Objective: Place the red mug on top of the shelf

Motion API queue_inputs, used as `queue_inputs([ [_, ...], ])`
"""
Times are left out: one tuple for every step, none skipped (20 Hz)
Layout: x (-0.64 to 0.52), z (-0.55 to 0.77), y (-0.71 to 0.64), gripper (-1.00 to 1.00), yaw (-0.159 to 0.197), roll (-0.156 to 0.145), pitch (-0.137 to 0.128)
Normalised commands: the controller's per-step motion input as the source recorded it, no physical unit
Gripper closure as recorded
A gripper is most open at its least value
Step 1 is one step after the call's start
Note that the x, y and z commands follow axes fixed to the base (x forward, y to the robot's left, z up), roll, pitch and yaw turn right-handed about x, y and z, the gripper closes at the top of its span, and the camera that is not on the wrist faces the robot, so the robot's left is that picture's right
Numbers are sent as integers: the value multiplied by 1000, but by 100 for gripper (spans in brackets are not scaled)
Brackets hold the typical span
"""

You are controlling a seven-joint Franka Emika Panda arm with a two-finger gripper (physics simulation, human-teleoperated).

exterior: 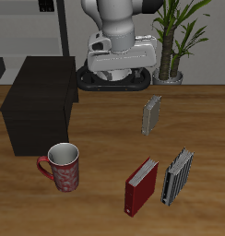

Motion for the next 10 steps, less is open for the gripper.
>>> queue_inputs([
  [132, 28, -55, -100, -3, -58, -30],
  [71, -27, -14, -100, -4, -7, 8],
  [179, 24, 4, -100, 37, 7, -8],
  [251, 46, -70, -100, 66, -5, -32],
  [157, 31, -117, -100, 70, -33, -49],
  [256, 158, -168, -100, 124, 43, -126],
  [329, 100, -231, -100, 83, 208, -102],
  [569, 73, -619, -100, -177, 31, 141],
  [404, 99, -436, -100, -45, 106, 32],
  [238, 68, -347, -100, 24, -68, -12],
])
